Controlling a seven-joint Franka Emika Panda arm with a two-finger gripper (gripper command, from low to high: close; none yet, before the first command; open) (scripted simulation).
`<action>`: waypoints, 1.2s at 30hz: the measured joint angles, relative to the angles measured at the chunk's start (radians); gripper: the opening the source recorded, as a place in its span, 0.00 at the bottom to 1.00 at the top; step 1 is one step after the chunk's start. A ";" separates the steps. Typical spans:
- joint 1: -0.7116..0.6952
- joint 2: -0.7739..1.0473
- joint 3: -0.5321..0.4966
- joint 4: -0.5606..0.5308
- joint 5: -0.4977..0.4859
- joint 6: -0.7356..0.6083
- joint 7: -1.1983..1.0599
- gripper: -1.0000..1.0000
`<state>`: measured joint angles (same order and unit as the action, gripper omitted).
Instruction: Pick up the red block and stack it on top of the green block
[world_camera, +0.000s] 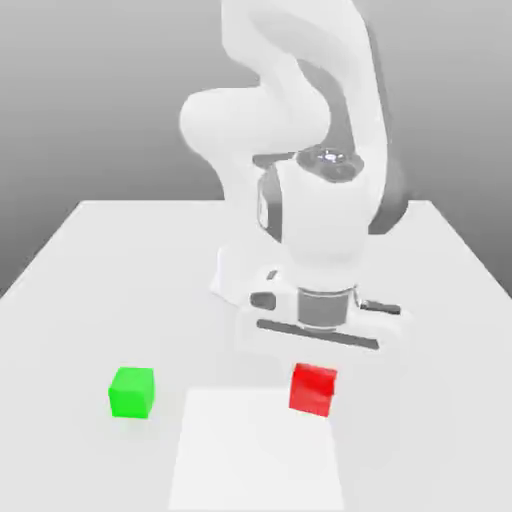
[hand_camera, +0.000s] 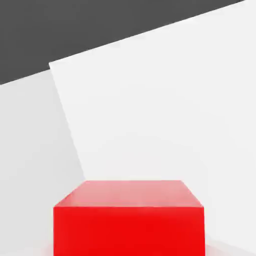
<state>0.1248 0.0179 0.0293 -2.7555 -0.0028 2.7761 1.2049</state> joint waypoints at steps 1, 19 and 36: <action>-0.016 -0.009 -0.003 -0.002 0.001 -0.007 -0.051 0.00; -0.166 -0.126 -0.185 -0.033 -0.033 -0.089 -1.033 0.00; -0.257 -0.190 -0.421 -0.073 -0.133 -0.114 -1.882 0.00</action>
<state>-0.1322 -0.1719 -0.3915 -2.8282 -0.1359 2.6625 -0.6770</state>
